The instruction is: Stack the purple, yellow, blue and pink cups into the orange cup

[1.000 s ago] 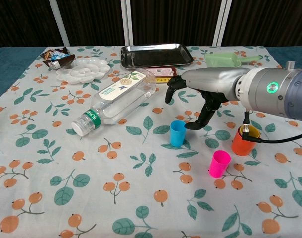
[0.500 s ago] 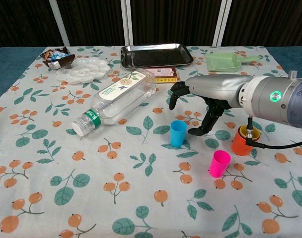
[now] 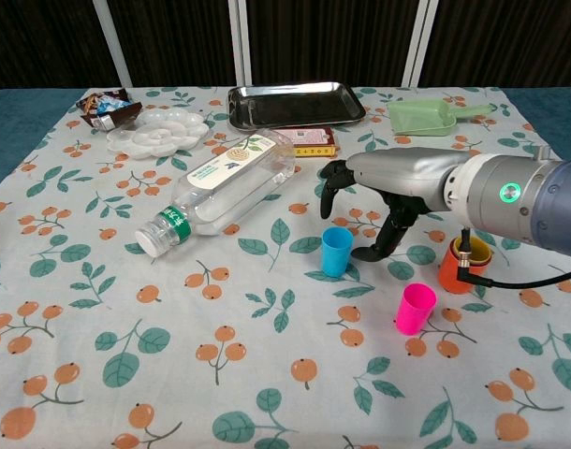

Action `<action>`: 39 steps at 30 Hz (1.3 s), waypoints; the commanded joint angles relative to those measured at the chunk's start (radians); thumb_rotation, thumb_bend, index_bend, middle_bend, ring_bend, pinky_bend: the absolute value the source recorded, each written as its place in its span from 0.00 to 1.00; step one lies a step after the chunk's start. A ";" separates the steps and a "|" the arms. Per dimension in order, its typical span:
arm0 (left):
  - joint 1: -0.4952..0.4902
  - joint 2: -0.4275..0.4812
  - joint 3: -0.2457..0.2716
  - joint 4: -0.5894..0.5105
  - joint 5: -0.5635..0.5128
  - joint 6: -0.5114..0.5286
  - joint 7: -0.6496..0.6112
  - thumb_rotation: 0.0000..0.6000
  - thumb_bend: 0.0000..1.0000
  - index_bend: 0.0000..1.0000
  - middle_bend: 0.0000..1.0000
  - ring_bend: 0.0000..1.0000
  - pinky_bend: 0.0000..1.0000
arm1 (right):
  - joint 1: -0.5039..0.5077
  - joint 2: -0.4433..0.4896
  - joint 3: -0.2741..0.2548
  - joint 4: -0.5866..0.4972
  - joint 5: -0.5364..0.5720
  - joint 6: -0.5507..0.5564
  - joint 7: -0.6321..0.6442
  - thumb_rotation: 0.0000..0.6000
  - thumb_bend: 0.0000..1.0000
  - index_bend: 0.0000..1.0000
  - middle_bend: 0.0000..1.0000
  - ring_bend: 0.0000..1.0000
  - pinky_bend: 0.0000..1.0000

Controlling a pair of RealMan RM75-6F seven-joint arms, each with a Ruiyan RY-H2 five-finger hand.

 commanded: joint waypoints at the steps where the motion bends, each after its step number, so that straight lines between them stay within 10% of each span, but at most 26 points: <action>1: 0.000 0.000 0.000 0.000 0.001 0.000 0.000 1.00 0.22 0.15 0.07 0.01 0.00 | -0.002 -0.004 0.000 0.003 -0.001 0.001 0.002 1.00 0.40 0.34 0.00 0.08 0.09; 39: 0.000 0.000 0.000 0.001 0.000 -0.001 -0.001 1.00 0.22 0.15 0.07 0.01 0.00 | -0.008 -0.051 0.029 0.054 0.013 -0.011 0.011 1.00 0.40 0.45 0.00 0.08 0.09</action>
